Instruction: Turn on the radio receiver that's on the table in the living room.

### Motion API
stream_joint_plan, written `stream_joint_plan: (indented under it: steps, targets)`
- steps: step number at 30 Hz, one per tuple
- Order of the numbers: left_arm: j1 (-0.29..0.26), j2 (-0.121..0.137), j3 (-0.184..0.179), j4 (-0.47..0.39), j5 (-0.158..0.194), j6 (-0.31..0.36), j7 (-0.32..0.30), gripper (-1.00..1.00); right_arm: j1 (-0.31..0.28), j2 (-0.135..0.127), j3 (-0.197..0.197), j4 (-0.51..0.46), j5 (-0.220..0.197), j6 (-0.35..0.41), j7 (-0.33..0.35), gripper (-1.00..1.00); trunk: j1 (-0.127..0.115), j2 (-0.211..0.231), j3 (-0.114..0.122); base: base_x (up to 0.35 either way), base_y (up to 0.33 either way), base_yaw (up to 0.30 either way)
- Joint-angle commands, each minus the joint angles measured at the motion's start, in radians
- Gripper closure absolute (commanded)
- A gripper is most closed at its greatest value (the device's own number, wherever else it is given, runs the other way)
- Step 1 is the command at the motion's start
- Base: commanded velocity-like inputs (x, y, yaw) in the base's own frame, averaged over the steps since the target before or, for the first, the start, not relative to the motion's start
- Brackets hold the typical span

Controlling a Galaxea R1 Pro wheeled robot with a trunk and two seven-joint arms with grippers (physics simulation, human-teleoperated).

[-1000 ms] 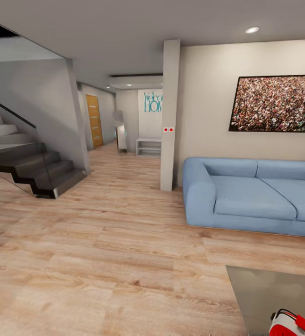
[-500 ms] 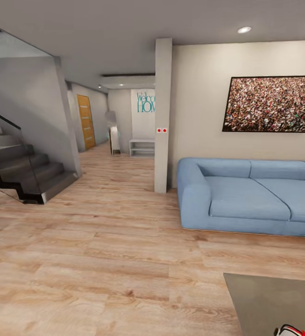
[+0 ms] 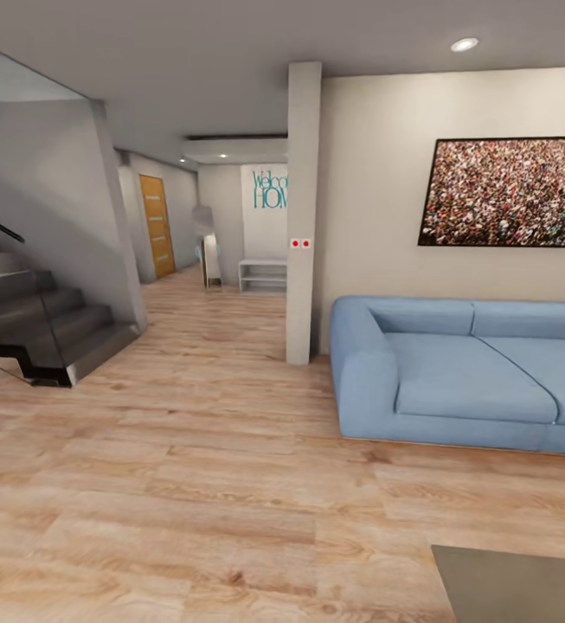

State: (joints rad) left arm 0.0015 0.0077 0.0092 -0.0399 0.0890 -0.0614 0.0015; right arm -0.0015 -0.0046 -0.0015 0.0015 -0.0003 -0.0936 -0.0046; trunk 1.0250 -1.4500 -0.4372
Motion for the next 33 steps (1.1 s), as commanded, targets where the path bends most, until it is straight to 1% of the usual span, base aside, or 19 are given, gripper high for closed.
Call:
stream_joint_plan:
  steps: [1,22,26,33]
  targets:
    - [0.0,0.0,0.0,0.0,0.0,0.0,0.0,-1.0,0.0,0.0,0.0,0.0,0.0,0.0,0.0,-1.0,0.0,0.0,0.0,0.324,0.0,0.0]
    - [0.0,0.0,0.001,0.0,-0.001,-0.008,0.0,-1.0,0.0,-0.002,0.0,0.0,0.0,-0.002,0.0,-1.0,0.0,0.0,0.0,0.319,0.0,0.0]
    - [0.0,0.0,0.002,0.0,-0.002,-0.008,-0.002,-1.0,0.0,-0.002,-0.001,0.0,-0.002,-0.001,0.0,-1.0,0.0,0.0,0.0,0.13,0.0,-0.095]
    - [0.0,0.0,0.001,0.0,-0.002,-0.008,-0.01,-1.0,0.0,-0.003,-0.001,0.0,-0.004,0.0,0.001,-1.0,0.0,0.0,0.004,0.008,0.0,-0.248]
